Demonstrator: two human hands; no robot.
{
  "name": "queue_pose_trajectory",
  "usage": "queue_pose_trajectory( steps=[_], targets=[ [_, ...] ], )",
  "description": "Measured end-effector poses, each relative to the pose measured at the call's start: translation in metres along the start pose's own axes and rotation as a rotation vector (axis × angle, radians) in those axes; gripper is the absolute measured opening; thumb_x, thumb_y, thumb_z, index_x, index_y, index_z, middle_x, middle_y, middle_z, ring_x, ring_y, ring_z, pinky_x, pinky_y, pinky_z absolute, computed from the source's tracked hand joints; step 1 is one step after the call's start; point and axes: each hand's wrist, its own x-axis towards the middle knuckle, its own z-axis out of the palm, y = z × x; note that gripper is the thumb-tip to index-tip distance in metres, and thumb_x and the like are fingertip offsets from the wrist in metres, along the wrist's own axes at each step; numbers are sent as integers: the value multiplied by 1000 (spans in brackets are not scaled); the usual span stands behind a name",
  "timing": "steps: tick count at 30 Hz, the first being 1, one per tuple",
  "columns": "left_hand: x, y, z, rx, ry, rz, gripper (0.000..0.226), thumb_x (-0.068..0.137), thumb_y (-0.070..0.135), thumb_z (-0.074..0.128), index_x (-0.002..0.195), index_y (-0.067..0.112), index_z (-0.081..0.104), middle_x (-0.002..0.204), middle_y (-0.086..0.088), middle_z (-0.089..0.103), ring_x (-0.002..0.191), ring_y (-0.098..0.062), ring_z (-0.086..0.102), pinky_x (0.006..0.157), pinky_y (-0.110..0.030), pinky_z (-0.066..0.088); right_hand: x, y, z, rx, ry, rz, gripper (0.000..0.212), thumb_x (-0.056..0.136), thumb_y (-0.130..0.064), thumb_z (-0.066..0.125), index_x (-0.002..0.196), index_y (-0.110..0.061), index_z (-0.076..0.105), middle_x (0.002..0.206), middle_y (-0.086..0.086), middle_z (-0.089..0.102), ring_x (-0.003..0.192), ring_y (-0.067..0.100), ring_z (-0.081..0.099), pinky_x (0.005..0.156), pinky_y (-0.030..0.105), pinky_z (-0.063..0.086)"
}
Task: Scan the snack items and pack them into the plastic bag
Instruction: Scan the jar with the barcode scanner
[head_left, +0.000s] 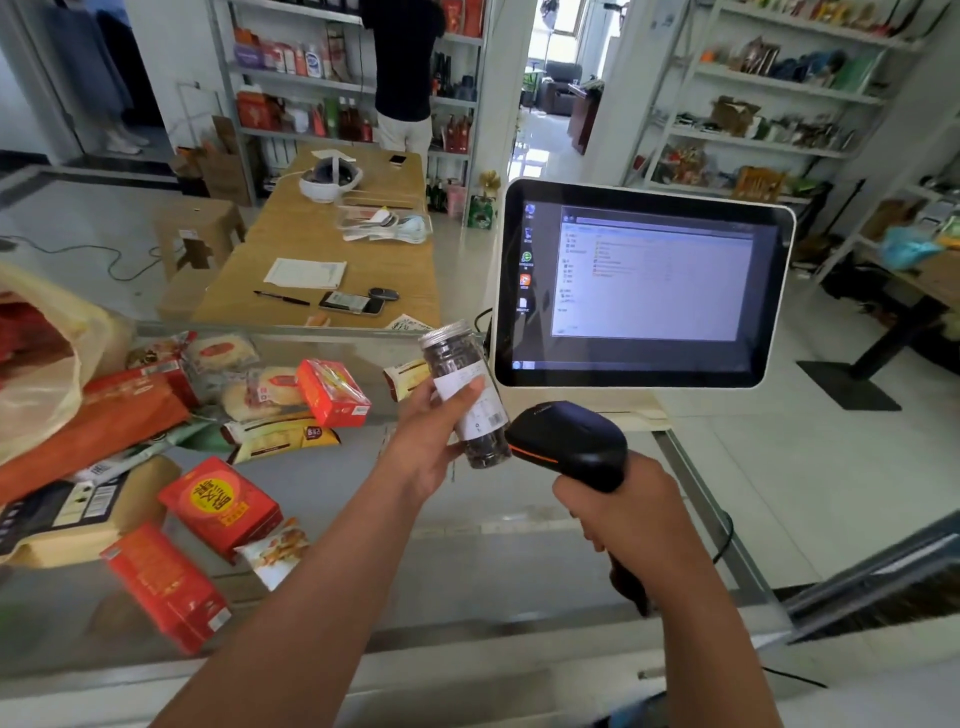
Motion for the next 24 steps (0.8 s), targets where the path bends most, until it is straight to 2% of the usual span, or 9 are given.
queue_pose_trajectory(
  steps=[4, 14, 19, 24],
  targets=[
    [-1, -5, 0, -15, 2, -10, 49, 82, 22, 72, 128, 21, 54, 118, -4, 68, 111, -25, 63, 97, -54, 47, -6, -3, 1, -22, -36, -4, 8, 73, -16, 68, 70, -12, 61, 49, -1, 55, 38, 3, 49, 39, 13, 39],
    [-3, -6, 3, 14, 15, 32, 50, 85, 20, 71, 130, 19, 51, 124, -4, 65, 111, -24, 62, 93, -48, 51, -6, 3, 1, -13, -45, 9, 8, 74, -17, 66, 70, -13, 60, 42, -4, 53, 38, 4, 49, 41, 14, 40],
    [-5, -3, 2, 12, 18, 38, 47, 86, 19, 70, 129, 22, 52, 120, 0, 66, 108, -21, 63, 76, -35, 53, -7, 4, -1, -16, -54, 21, 11, 75, -19, 65, 69, -12, 59, 42, -4, 52, 38, 4, 48, 43, 16, 41],
    [-8, -3, 1, 15, 22, 38, 45, 87, 18, 68, 130, 22, 52, 119, 1, 66, 111, -22, 62, 76, -36, 53, -10, 5, -4, -4, -71, 26, 11, 76, -17, 64, 68, -15, 57, 42, -5, 51, 40, 5, 48, 45, 17, 41]
  ],
)
